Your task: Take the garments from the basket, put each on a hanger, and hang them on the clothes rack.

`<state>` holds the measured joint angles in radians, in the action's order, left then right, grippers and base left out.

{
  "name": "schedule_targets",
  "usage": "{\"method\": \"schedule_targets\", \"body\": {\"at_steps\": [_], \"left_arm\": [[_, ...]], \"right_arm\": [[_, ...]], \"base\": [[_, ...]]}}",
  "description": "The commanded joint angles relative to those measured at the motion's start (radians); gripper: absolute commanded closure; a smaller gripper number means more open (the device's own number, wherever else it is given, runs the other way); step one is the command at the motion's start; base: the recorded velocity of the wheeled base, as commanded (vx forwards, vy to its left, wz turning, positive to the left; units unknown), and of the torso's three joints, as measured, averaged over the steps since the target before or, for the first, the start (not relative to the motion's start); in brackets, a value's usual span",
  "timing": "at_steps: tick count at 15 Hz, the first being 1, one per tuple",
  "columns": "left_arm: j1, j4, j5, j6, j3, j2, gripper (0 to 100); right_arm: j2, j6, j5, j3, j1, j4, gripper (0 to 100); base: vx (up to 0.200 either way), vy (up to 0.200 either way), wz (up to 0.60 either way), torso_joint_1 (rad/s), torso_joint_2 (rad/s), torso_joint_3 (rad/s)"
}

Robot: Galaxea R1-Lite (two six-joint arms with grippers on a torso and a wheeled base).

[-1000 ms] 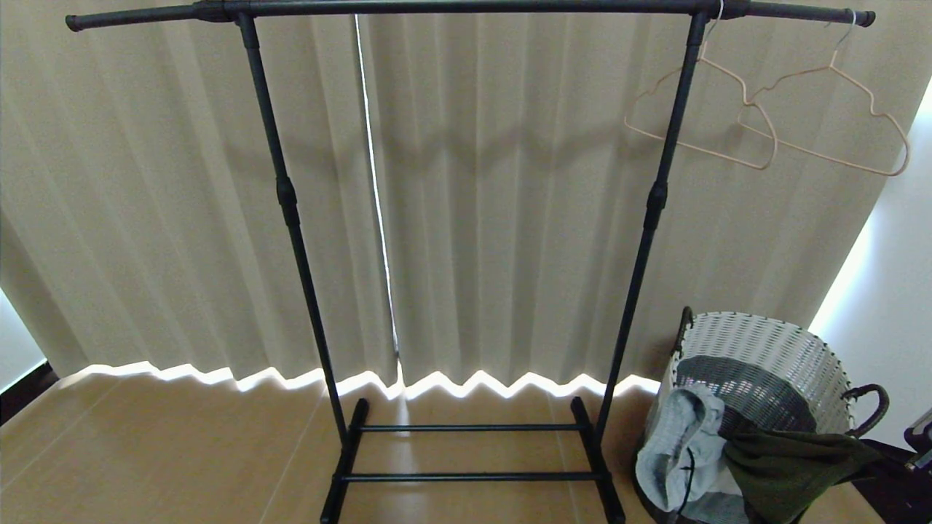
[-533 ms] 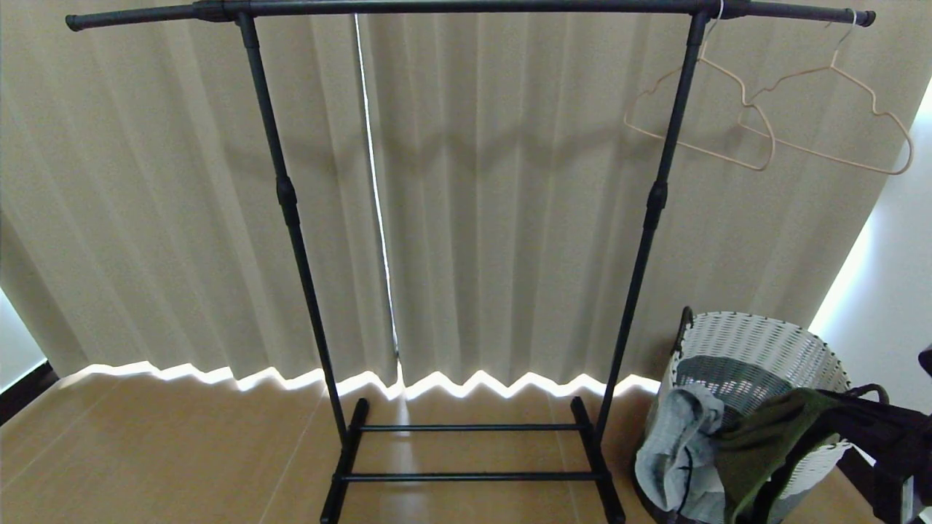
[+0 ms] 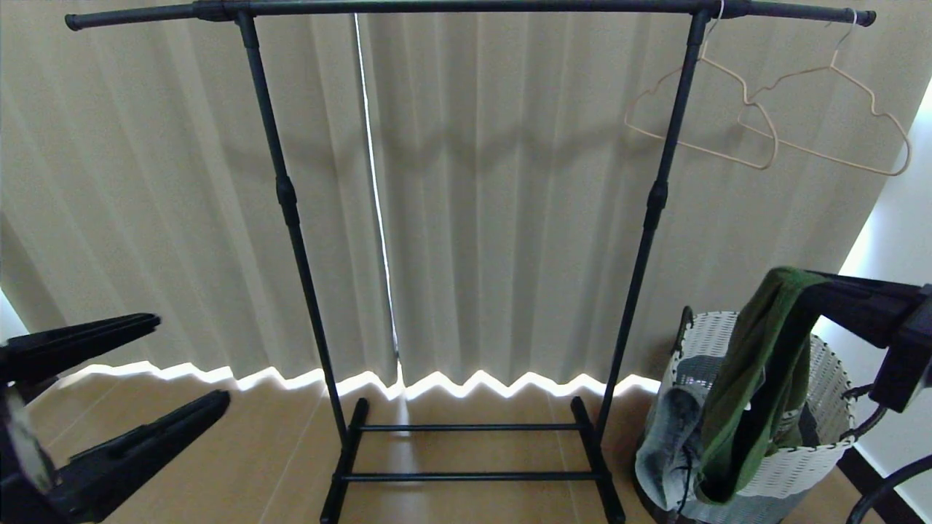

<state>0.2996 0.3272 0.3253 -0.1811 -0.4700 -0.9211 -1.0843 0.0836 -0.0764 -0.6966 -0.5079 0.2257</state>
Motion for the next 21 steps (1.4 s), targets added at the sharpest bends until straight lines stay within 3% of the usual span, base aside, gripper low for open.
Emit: {"method": "schedule_targets", "body": {"at_steps": [1, 2, 5, 9, 13, 16, 21], "left_arm": [[0.234, 0.069, -0.114, 0.045, -0.087, -0.279, 0], [0.377, 0.141, -0.212, 0.107, -0.098, -0.36, 0], [0.581, 0.228, -0.381, 0.189, -0.107, -0.575, 0], [0.728, 0.415, -0.451, 0.25, -0.202, -0.832, 0], [0.828, 0.423, -0.506, 0.345, -0.332, -1.012, 0], [0.871, 0.423, -0.509, 0.354, -0.449, -1.076, 0], [0.819, 0.42, -0.586, 0.354, -0.661, -1.239, 0]], "right_arm": [[-0.028, 0.001, 0.0, -0.061, -0.032, 0.0, 100], [-0.026, 0.001, 0.0, -0.072, -0.037, 0.0, 100], [-0.031, -0.001, 0.003, -0.09, -0.043, 0.004, 100], [-0.04, -0.013, 0.013, -0.103, -0.074, 0.014, 100], [-0.037, -0.03, 0.021, -0.103, -0.075, 0.014, 100], [-0.036, -0.031, 0.035, -0.103, -0.075, 0.014, 100], [-0.023, -0.031, 0.035, -0.103, -0.103, 0.015, 100]], "base": [[0.0, 0.0, 0.0, 0.0, 0.0, 0.0], [0.0, 0.0, 0.0, 0.0, 0.0, 0.0], [0.0, 0.0, 0.0, 0.0, 0.0, 0.0], [0.0, 0.0, 0.0, 0.0, 0.0, 0.0], [0.0, 0.0, 0.0, 0.0, 0.0, 0.0], [0.0, 0.0, 0.0, 0.0, 0.0, 0.0], [0.0, 0.0, 0.0, 0.0, 0.0, 0.0]]}}
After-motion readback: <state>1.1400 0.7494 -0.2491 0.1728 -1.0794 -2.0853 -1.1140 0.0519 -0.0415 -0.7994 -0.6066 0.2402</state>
